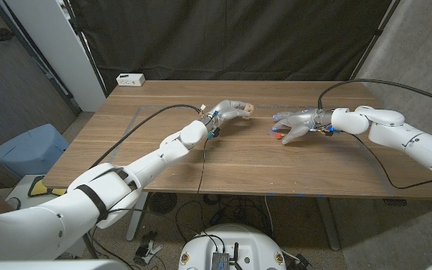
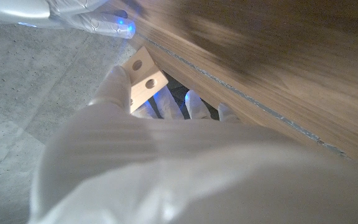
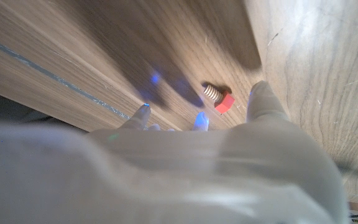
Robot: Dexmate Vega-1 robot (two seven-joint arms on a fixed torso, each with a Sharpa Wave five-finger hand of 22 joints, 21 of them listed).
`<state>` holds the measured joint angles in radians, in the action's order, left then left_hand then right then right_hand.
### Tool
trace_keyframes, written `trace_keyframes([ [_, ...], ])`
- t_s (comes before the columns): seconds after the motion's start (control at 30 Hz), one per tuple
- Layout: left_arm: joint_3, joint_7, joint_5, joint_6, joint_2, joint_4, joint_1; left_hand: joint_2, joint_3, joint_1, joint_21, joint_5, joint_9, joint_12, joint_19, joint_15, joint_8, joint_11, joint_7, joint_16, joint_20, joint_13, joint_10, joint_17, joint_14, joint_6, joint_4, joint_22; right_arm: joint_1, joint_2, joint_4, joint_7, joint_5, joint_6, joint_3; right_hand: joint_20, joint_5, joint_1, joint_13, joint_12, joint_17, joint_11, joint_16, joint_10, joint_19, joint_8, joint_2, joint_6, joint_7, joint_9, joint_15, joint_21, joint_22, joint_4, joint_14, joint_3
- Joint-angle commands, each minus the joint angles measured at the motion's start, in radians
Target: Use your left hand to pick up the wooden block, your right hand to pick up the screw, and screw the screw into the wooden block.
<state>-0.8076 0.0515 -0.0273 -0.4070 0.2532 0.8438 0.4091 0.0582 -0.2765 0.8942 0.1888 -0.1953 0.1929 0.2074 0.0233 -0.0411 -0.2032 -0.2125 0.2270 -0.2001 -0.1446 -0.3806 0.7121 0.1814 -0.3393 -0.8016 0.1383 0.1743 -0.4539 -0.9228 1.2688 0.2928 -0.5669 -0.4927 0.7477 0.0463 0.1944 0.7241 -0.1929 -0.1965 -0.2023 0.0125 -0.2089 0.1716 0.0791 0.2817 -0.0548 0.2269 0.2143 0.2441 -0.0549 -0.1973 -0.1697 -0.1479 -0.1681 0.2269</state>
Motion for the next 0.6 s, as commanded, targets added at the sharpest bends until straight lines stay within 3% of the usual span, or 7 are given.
trace_keyframes([
  [0.03, 0.000, 0.001, 0.000, 0.012, 0.004, 0.016, 0.007, 0.002, -0.001, -0.008, 0.007, -0.004, 0.006, 0.005, 0.006, -0.092, -0.006, -0.003, -0.003, -0.003, 0.000, -0.001, 0.004, 0.003, -0.008, -0.012, -0.003, 0.003, 0.011, 0.005, -0.015, -0.019, -0.014, -0.018, 0.010, 0.001, 0.008, 0.010, -0.004, -0.006, -0.001, 0.002, -0.005, 0.039, 0.011, 0.013, 0.002, 0.013, 0.004, 0.005, 0.006, -0.007, -0.002, 0.000, -0.009, 0.008],
  [0.6, -0.003, -0.006, -0.005, -0.004, -0.008, -0.018, -0.004, 0.004, -0.002, -0.010, 0.008, -0.004, 0.006, 0.005, 0.007, -0.092, -0.006, -0.004, -0.003, -0.003, 0.001, 0.000, 0.004, 0.002, -0.010, -0.013, -0.002, 0.003, 0.020, 0.022, -0.042, -0.064, -0.024, -0.037, 0.018, -0.002, 0.010, 0.023, -0.003, -0.015, 0.000, 0.007, -0.012, -0.003, 0.040, 0.061, -0.001, 0.105, 0.001, 0.016, 0.017, -0.009, -0.002, -0.004, 0.023, 0.013],
])
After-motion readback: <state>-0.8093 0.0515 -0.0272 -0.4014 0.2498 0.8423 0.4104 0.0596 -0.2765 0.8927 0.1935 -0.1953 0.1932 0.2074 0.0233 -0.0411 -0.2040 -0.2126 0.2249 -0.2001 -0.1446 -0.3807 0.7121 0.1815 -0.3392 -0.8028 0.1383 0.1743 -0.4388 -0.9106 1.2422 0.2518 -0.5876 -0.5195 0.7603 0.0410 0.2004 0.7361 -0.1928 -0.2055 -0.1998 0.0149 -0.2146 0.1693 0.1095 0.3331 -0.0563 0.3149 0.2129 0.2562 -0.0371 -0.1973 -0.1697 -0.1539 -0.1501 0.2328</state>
